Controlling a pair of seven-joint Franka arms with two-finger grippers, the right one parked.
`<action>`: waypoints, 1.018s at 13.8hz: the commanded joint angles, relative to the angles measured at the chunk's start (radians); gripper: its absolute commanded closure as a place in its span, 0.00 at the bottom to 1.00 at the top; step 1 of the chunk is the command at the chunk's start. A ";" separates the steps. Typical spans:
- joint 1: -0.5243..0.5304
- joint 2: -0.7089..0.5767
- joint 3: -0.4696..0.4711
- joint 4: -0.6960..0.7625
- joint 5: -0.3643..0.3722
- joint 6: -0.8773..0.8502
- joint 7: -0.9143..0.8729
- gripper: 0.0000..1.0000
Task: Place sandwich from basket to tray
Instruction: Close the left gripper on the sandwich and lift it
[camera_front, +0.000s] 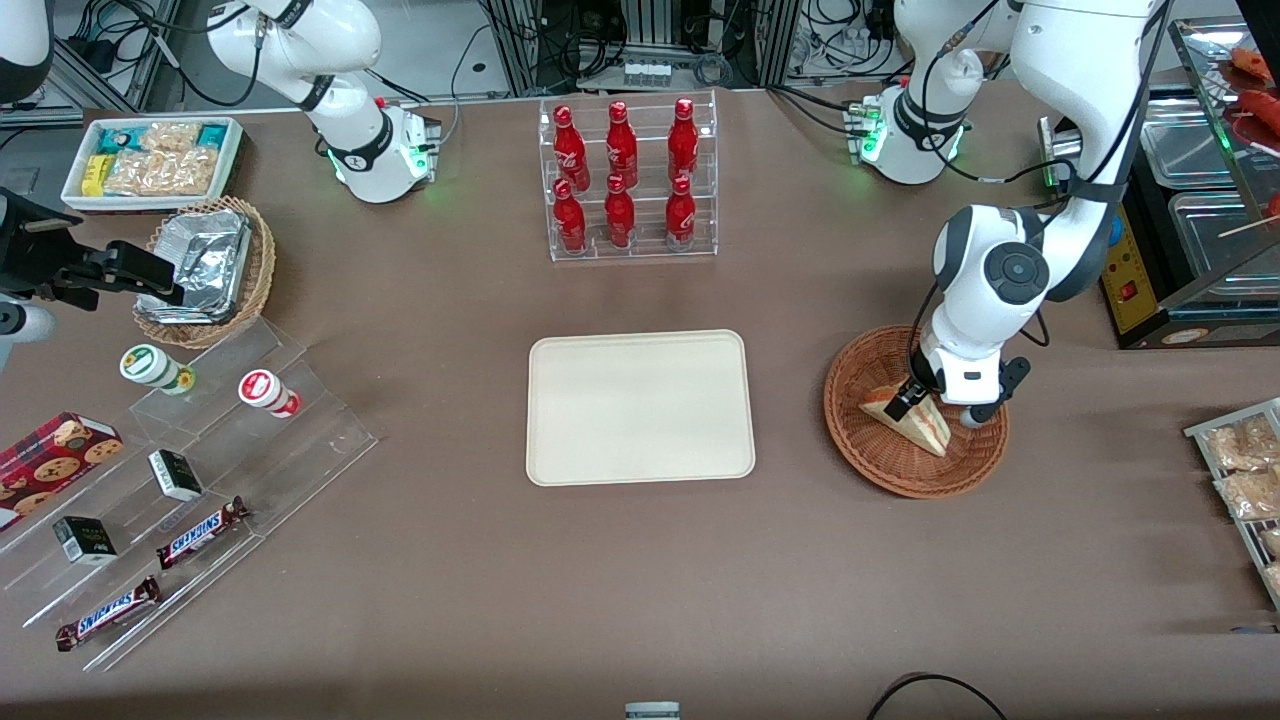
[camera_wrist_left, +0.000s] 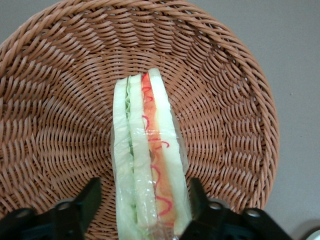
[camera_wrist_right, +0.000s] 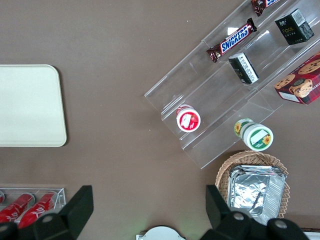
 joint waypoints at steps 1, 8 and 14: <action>-0.013 -0.003 0.009 -0.002 0.007 0.022 -0.024 1.00; -0.022 -0.123 0.003 0.245 0.021 -0.426 0.036 1.00; -0.195 -0.031 -0.007 0.608 0.050 -0.760 0.134 1.00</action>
